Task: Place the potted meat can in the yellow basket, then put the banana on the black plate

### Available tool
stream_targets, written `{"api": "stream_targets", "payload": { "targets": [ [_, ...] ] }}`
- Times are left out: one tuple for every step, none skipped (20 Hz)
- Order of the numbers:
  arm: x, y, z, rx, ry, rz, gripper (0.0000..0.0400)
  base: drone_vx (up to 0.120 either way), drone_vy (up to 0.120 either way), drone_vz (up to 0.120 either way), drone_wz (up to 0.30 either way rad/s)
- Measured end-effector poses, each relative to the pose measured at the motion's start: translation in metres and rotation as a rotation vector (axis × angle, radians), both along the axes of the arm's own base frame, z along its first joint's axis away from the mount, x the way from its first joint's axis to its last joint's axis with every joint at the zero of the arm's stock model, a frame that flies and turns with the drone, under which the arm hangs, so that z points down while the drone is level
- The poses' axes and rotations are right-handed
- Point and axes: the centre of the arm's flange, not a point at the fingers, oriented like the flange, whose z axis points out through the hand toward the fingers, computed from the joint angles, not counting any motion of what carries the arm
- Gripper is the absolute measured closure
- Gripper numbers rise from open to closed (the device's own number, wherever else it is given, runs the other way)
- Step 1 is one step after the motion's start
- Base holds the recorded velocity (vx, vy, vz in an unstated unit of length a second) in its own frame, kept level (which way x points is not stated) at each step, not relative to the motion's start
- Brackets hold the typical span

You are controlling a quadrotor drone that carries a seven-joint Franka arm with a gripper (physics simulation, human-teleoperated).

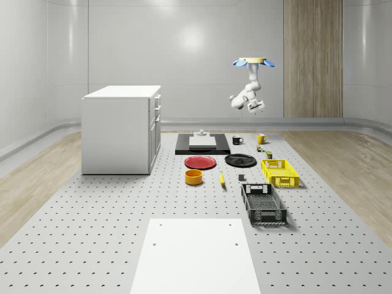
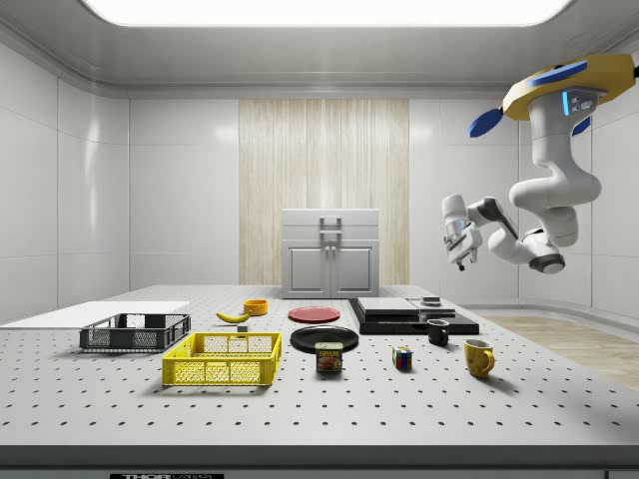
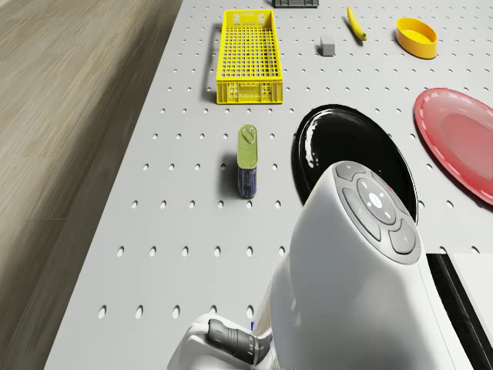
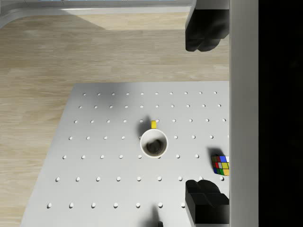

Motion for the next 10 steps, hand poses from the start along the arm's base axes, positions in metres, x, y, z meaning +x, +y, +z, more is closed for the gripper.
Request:
{"api": "stream_targets", "payload": {
  "targets": [
    [0.000, -0.005, -0.002, -0.054, 0.001, -0.002, 0.0000, 0.120, 0.000, -0.120, 0.000],
    [0.000, -0.009, -0.003, -0.100, 0.002, -0.003, 0.0000, 0.120, 0.000, -0.120, 0.000],
    [0.000, -0.013, -0.004, -0.138, 0.003, -0.004, 0.0000, 0.120, 0.000, -0.120, 0.000],
    [0.000, -0.016, -0.005, -0.171, 0.004, -0.005, 0.0000, 0.120, 0.000, -0.120, 0.000],
    [0.000, -0.019, -0.005, -0.197, 0.004, -0.006, 0.0000, 0.120, 0.000, -0.120, 0.000],
    [0.000, -0.021, -0.005, -0.220, 0.005, -0.006, 0.0000, 0.120, 0.000, -0.120, 0.000],
    [0.000, -0.023, -0.006, -0.239, 0.006, -0.007, 0.0000, 0.120, 0.000, -0.120, 0.000],
    [0.000, -0.024, -0.006, -0.254, 0.006, -0.007, 0.0000, 0.120, 0.000, -0.120, 0.000],
    [0.000, -0.026, -0.006, -0.267, 0.007, -0.007, 0.0000, 0.120, 0.000, -0.120, 0.000],
    [0.000, -0.027, -0.006, -0.278, 0.007, -0.008, 0.0000, 0.120, 0.000, -0.120, 0.000]
  ]
}}
